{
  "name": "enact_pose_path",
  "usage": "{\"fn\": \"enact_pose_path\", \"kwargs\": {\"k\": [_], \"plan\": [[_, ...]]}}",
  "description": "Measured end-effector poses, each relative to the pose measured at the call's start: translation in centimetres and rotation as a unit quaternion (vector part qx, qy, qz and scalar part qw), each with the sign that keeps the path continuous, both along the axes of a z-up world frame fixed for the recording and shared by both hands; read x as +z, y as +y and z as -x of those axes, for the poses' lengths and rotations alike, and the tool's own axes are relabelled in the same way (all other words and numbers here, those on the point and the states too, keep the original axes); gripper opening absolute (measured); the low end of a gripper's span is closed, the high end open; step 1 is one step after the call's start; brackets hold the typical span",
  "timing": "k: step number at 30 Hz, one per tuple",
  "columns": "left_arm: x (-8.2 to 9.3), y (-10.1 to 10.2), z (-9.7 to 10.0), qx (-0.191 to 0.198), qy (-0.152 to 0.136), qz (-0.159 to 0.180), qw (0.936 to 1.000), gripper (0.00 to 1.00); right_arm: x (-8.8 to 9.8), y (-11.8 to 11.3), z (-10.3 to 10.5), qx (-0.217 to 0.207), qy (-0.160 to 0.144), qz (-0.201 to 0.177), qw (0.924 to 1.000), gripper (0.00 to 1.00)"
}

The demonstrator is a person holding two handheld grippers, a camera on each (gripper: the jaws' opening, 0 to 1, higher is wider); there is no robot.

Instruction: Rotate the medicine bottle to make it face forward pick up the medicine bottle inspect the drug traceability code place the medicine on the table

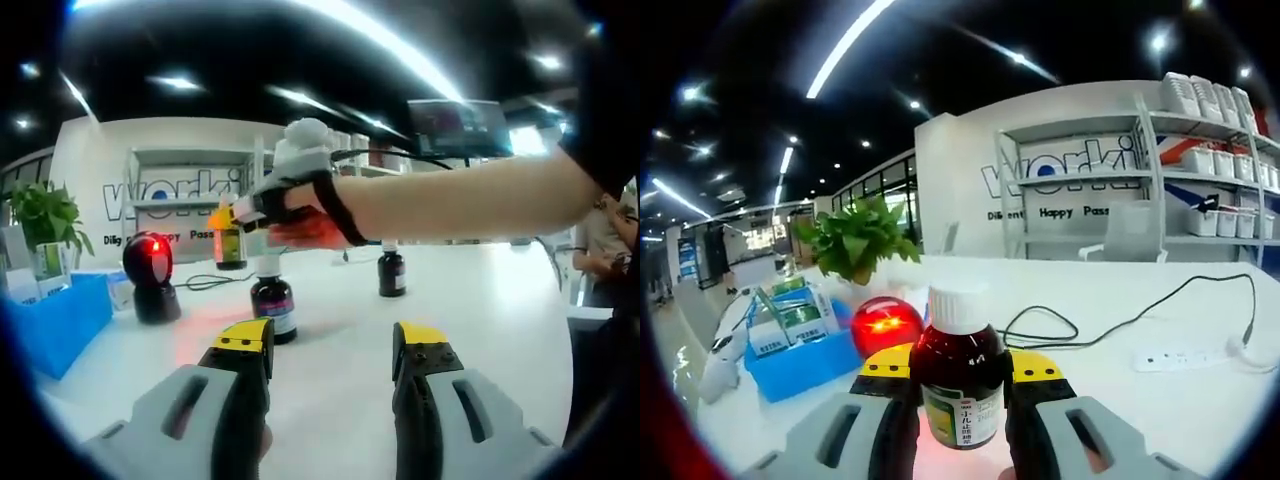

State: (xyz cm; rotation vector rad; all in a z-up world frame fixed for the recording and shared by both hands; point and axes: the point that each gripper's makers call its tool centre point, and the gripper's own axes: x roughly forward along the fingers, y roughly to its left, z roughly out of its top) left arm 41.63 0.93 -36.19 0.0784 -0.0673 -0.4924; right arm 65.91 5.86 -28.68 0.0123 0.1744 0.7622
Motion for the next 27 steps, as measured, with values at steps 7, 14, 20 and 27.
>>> {"fn": "enact_pose_path", "kwargs": {"k": [7,14,20,27], "plan": [[0.0,0.0,0.0,0.0,0.0,-0.002,1.0,0.38,2.4,-1.5,1.0,0.001,-0.017,-0.012,0.9998,0.28],[0.0,0.0,0.0,0.001,0.0,-0.002,1.0,0.38,4.3,-3.7,2.2,-0.004,-0.043,-0.006,0.999,0.28],[0.0,-0.1,0.0,0.001,0.0,-0.002,1.0,0.38,5.1,-5.9,2.4,-0.016,-0.054,-0.005,0.9984,0.28],[0.0,-0.1,0.0,0.002,0.0,-0.004,1.0,0.38,5.1,-8.3,3.9,-0.028,-0.054,-0.022,0.9979,0.28]]}}
